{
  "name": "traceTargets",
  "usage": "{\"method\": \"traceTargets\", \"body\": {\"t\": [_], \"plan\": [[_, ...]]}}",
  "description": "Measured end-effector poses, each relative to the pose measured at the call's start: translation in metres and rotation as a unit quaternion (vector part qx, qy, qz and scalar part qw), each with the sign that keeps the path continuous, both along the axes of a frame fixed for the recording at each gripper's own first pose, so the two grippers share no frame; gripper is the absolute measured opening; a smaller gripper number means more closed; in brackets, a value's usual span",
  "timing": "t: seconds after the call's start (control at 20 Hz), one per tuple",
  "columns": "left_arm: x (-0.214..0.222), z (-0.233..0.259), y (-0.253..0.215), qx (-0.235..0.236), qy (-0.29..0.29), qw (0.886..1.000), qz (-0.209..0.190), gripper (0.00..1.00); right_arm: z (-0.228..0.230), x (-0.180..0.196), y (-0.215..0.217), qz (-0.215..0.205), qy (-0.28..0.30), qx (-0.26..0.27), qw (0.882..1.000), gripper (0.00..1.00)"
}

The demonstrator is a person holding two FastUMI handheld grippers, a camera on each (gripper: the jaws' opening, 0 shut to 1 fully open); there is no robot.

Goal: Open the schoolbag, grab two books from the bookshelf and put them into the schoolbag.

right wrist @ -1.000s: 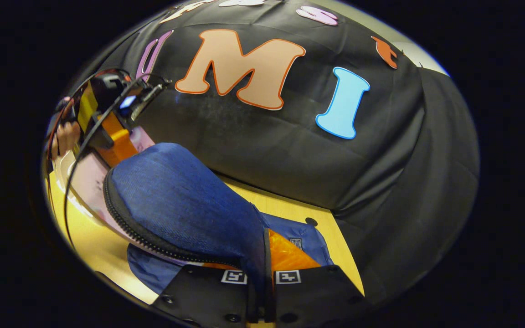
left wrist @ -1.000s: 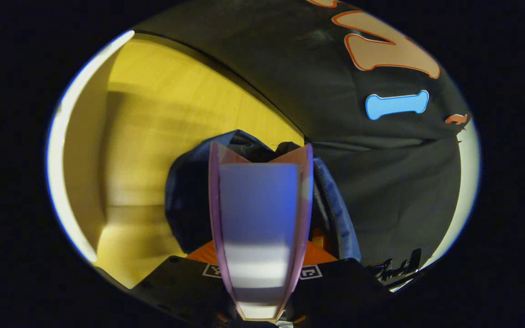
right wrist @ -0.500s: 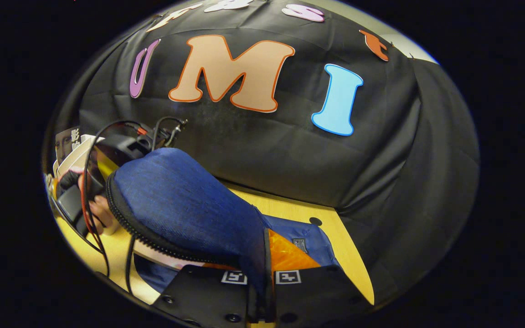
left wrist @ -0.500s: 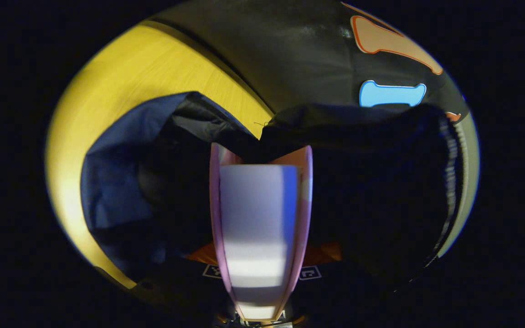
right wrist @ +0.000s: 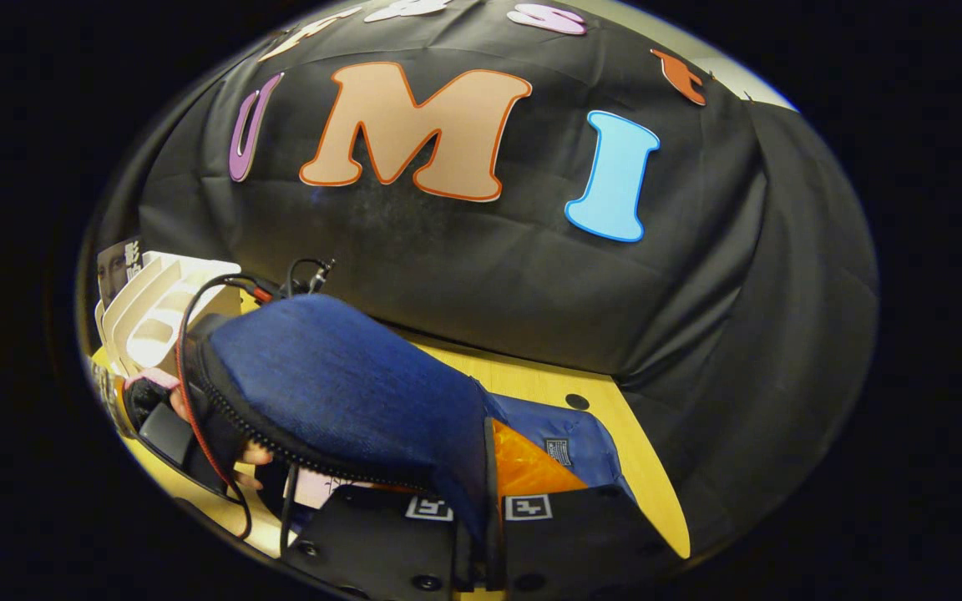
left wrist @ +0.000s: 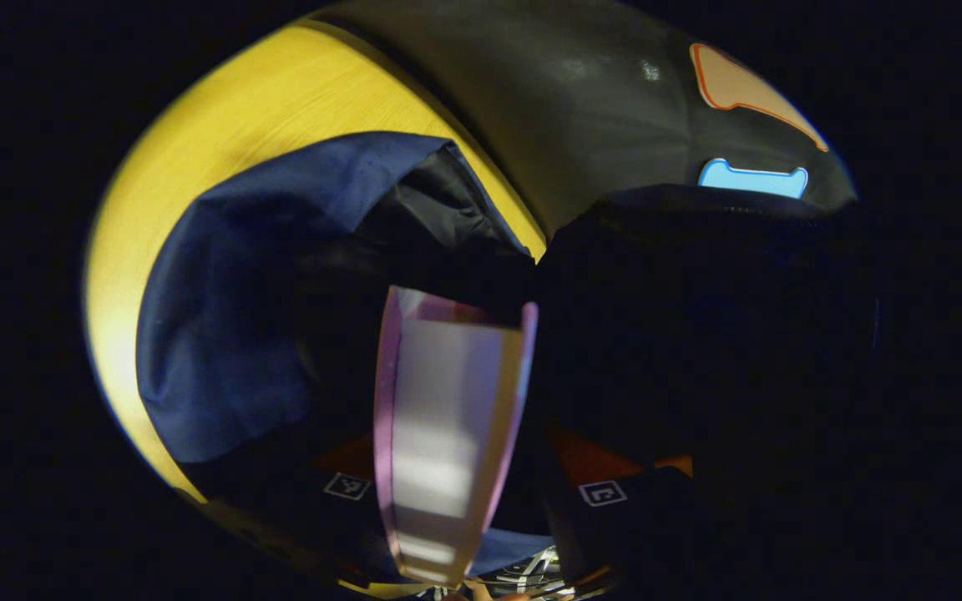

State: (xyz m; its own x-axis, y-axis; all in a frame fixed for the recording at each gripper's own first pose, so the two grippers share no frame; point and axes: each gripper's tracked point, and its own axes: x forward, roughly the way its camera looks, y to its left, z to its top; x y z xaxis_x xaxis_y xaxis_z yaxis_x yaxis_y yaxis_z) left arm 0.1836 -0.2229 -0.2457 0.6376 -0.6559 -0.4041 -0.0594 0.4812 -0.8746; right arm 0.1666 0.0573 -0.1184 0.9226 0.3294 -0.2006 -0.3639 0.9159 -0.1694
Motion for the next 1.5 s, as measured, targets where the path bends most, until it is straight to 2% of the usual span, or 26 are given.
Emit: {"method": "traceTargets", "body": {"t": [0.1,0.15,0.2,0.25,0.3,0.35,0.4,0.65,0.85,1.1,1.25,1.5], "plan": [[-0.005,0.007,0.009,0.015,-0.006,1.000,0.009,0.92,0.000,-0.002,-0.002,0.001,0.001,0.000,1.000,0.07],[-0.011,0.011,0.016,0.021,-0.007,1.000,0.014,0.95,0.000,-0.002,-0.002,0.000,0.000,0.000,1.000,0.07],[-0.019,0.015,0.024,0.027,-0.009,0.999,0.021,0.91,0.001,-0.002,-0.003,0.000,0.001,0.000,1.000,0.07],[-0.025,0.019,0.031,0.031,-0.009,0.999,0.025,0.91,0.000,-0.003,-0.005,-0.001,0.001,0.000,1.000,0.07],[-0.034,0.023,0.039,0.036,-0.008,0.999,0.030,0.96,0.001,-0.003,-0.005,0.000,0.001,0.000,1.000,0.07],[-0.045,0.027,0.045,0.041,-0.007,0.999,0.032,0.91,-0.001,-0.004,-0.005,0.000,0.002,-0.001,1.000,0.07],[-0.056,0.032,0.052,0.044,-0.007,0.998,0.033,0.95,-0.001,-0.005,-0.005,0.001,0.001,-0.003,1.000,0.07],[-0.113,0.058,0.087,0.085,-0.004,0.996,0.033,0.95,-0.003,-0.009,-0.003,0.006,0.000,-0.010,1.000,0.07],[-0.154,0.099,0.123,0.114,-0.032,0.992,0.040,0.95,-0.003,-0.010,-0.003,0.007,-0.001,-0.010,1.000,0.07],[-0.195,0.142,0.199,0.151,-0.039,0.982,0.105,0.95,-0.004,-0.013,-0.002,0.009,-0.004,-0.019,1.000,0.07],[-0.218,0.159,0.277,0.214,-0.033,0.961,0.174,0.96,-0.005,-0.015,-0.001,0.009,-0.006,-0.025,1.000,0.07],[-0.249,0.202,0.383,0.296,-0.033,0.922,0.247,0.95,-0.008,-0.017,0.001,0.008,-0.005,-0.031,0.999,0.07]]}}
